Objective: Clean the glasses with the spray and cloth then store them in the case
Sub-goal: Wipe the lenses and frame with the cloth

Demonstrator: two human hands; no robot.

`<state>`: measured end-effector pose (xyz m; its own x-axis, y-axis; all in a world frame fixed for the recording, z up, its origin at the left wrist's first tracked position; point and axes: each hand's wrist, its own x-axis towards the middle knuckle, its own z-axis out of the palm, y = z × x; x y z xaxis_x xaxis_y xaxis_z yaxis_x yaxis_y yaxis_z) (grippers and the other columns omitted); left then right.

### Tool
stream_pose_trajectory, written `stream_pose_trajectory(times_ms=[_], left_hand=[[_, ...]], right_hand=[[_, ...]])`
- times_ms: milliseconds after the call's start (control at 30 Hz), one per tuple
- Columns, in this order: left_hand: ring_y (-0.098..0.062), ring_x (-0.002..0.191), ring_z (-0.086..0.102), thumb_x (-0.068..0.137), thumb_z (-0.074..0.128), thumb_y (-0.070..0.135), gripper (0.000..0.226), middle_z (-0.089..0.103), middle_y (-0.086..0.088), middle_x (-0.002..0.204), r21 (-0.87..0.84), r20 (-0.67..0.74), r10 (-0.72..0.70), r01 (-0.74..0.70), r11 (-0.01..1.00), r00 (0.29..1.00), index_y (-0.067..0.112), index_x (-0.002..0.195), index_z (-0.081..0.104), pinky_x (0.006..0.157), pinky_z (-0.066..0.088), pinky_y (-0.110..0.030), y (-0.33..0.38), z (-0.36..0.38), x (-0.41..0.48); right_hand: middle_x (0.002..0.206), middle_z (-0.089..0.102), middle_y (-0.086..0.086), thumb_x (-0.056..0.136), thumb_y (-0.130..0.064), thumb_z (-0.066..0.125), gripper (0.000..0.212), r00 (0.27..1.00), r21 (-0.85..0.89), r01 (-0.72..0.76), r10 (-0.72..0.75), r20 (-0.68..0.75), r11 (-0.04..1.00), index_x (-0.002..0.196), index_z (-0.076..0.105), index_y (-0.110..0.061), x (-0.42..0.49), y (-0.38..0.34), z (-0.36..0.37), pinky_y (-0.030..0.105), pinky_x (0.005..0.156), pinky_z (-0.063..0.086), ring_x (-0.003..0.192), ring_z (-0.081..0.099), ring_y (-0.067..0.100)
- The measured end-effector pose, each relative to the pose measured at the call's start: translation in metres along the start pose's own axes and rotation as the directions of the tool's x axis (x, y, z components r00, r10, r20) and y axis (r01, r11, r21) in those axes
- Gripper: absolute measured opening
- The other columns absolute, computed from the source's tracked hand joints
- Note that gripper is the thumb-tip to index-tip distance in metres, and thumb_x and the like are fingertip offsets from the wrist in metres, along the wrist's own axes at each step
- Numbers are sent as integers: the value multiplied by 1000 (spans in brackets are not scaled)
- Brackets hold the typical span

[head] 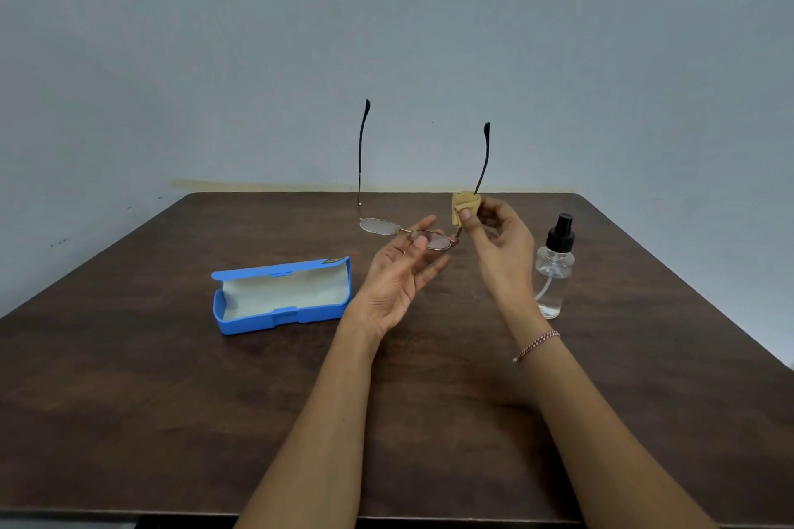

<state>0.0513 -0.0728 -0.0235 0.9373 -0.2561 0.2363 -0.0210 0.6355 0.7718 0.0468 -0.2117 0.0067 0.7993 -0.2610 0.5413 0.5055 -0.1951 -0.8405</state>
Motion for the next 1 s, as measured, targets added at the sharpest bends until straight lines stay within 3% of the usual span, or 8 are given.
stream_pose_trajectory(times_ms=[100,200,300,467,667,767,900,1000], left_hand=[[-23,101,68,82,61,13,40,69,-7,106,-33,-57,15,-16,999,998,9,122,59,77,57,-30,1,0,1],[-22,95,69,79,63,16,43,67,-8,104,-27,-108,37,-40,999,993,9,121,58,73,58,-28,3,1,1],[-20,90,70,77,64,18,41,67,-7,100,-2,-135,63,-64,998,989,8,117,60,70,58,-27,3,0,1],[-19,90,70,82,61,17,33,69,-4,97,35,-137,55,-50,998,989,12,114,63,68,58,-26,4,-2,2],[-20,92,70,75,66,13,42,69,-3,97,57,-110,48,-42,998,993,14,116,63,76,58,-28,6,-4,1],[-22,93,70,74,66,12,43,68,-6,99,39,-94,62,-58,998,994,12,117,62,85,57,-32,7,-5,1],[-25,95,69,78,62,11,43,68,-8,102,26,-82,81,-80,996,993,9,121,58,92,53,-36,7,-6,0],[-24,94,70,78,63,12,41,68,-9,102,34,-92,86,-83,996,992,9,118,61,86,56,-33,8,-6,0]], right_hand=[[99,69,5,87,-19,66,20,996,59,-86,84,41,995,105,62,-11,0,2,0,37,90,52,95,65,17],[100,69,6,86,-20,67,20,994,66,-102,100,32,993,104,63,-12,-1,2,2,42,91,52,96,65,20],[102,69,6,86,-21,67,27,994,104,-107,109,-15,989,109,63,-8,0,-1,-1,38,91,52,97,64,17],[97,67,-5,88,-15,65,19,986,187,9,23,-167,982,106,60,-13,5,-10,-8,10,76,48,84,62,-7],[108,65,-4,89,-18,63,21,937,110,193,-150,-314,975,107,58,-25,4,-18,-15,22,82,49,98,63,13],[108,64,-3,89,-22,62,18,932,-17,209,-204,-299,978,107,58,-26,4,-16,-16,28,85,50,96,61,12],[101,63,-4,90,-24,61,16,968,-65,118,-130,-214,991,105,58,-22,6,-10,-12,8,69,45,80,57,-12],[95,64,-4,90,-24,62,21,992,-51,31,-36,-120,998,108,61,-12,8,-3,-10,2,66,42,76,57,-11]])
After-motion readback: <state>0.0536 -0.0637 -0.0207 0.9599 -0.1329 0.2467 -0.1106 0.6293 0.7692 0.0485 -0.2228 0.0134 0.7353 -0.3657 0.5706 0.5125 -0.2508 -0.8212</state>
